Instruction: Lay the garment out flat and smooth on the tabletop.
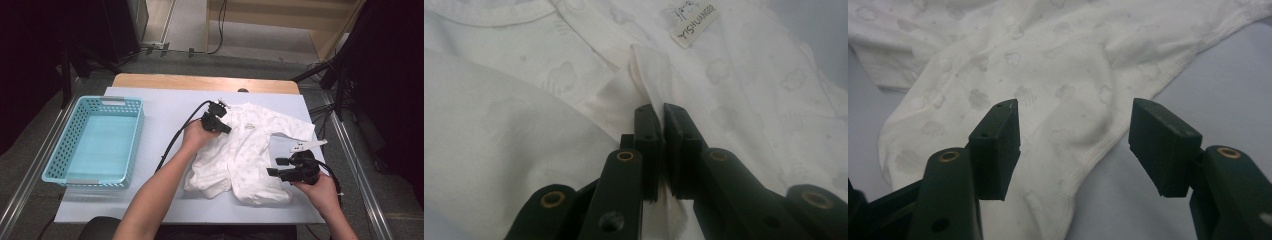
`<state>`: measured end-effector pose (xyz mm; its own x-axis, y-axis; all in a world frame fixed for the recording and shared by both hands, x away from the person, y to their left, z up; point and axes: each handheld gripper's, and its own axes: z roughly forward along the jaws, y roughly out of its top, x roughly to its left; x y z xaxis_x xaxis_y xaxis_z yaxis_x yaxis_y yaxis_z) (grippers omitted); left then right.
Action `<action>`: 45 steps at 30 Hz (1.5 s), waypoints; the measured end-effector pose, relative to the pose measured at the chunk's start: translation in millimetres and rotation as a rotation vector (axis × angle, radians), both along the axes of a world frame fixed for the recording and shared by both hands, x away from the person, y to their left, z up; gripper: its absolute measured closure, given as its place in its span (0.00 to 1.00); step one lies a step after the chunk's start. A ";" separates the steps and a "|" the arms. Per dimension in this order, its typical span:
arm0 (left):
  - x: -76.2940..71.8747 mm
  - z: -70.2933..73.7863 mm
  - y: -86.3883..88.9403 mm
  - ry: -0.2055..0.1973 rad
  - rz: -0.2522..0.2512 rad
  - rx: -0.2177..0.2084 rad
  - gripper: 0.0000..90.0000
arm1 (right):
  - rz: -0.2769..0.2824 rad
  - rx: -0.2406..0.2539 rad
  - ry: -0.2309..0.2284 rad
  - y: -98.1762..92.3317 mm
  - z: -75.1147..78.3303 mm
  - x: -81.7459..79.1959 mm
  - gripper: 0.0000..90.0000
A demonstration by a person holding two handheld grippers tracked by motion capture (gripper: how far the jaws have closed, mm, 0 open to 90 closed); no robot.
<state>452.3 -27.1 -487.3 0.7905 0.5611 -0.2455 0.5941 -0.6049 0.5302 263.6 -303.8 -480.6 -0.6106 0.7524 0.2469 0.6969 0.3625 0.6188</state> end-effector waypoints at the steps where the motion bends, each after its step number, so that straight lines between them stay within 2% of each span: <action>1: 0.2 1.8 1.9 -0.004 0.003 -0.011 0.95 | 0.003 -0.001 -0.001 -0.3 -0.1 0.1 0.40; 5: 1.0 9.8 7.9 0.012 0.031 -0.050 0.95 | 0.000 0.001 0.001 0.5 -0.1 0.2 0.40; 10: 1.1 25.9 16.1 -0.013 0.048 -0.079 0.95 | 0.008 0.001 -0.004 1.1 0.4 1.1 0.40; 15: 4.3 40.5 30.9 -0.020 0.093 -0.112 0.95 | 0.013 0.002 -0.004 3.0 0.7 2.9 0.40; 31: 10.6 72.6 84.6 -0.077 0.238 -0.138 0.95 | 0.047 0.003 -0.010 12.6 1.4 14.6 0.40; 45: 10.7 76.6 126.0 -0.093 0.353 -0.128 0.94 | 0.089 0.003 -0.015 25.2 2.9 26.0 0.40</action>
